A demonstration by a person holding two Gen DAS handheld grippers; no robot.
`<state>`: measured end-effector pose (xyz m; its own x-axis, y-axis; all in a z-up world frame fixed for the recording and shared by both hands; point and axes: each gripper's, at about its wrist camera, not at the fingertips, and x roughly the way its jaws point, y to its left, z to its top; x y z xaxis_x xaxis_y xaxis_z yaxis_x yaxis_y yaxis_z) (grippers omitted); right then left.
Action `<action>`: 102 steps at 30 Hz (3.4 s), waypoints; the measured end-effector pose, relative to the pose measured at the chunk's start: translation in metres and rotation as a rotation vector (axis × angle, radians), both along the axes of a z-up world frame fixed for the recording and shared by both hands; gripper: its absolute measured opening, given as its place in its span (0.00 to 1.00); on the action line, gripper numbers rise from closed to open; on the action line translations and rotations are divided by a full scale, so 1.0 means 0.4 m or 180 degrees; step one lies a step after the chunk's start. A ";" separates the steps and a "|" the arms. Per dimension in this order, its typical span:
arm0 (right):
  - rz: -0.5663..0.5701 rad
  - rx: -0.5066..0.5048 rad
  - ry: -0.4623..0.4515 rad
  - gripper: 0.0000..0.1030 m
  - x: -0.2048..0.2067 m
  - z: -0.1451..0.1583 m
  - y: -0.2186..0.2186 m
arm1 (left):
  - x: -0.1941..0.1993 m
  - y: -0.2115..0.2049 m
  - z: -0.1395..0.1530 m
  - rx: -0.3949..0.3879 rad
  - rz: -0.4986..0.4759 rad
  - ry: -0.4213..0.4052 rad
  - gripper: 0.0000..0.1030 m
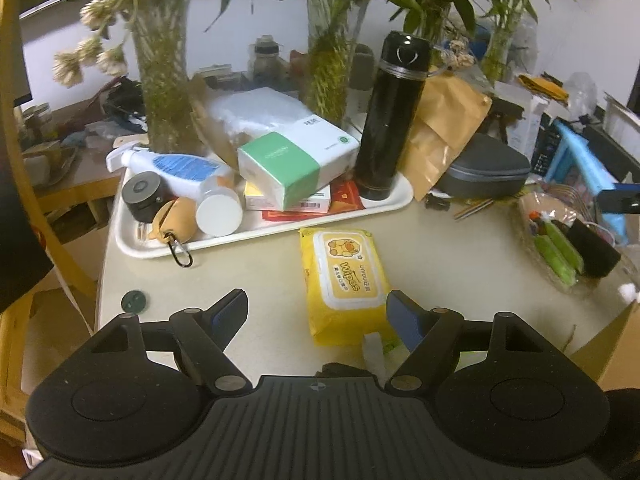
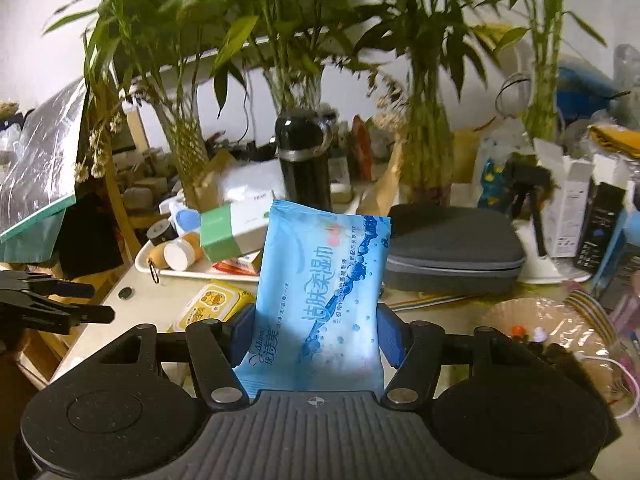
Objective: Organize soft objects
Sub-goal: 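Lift the blue packet with the right gripper while the left gripper grasps the yellow wipes pack, then carry both packs to the cardboard box and release them inside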
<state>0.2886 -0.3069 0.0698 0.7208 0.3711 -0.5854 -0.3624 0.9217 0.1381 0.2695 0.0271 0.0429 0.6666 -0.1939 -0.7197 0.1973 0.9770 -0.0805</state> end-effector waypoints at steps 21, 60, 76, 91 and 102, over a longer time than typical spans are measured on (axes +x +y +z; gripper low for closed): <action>-0.0084 0.0090 -0.0112 0.63 -0.025 0.014 -0.023 | 0.274 -0.115 -0.056 0.0253 -0.0093 0.1179 0.75; -0.0009 0.0288 0.0070 0.63 -0.008 0.017 -0.018 | 0.315 -0.116 -0.021 0.0120 0.0445 0.1419 0.58; 0.0070 0.0253 -0.0019 0.63 -0.105 0.054 -0.009 | 0.106 -0.102 0.231 -0.0105 0.0310 0.0659 0.58; 0.0225 0.0225 -0.0010 0.63 -0.286 0.138 0.008 | -0.163 -0.111 0.358 -0.0357 0.0145 0.0266 0.58; 0.0429 0.0142 -0.0124 0.63 -0.394 0.162 0.031 | -0.305 -0.091 0.316 -0.0859 0.0161 0.0505 0.58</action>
<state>0.1310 -0.2943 0.1345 0.6845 0.4911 -0.5388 -0.4884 0.8576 0.1612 0.1476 -0.0091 0.1693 0.5638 -0.3616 -0.7425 0.1133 0.9244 -0.3641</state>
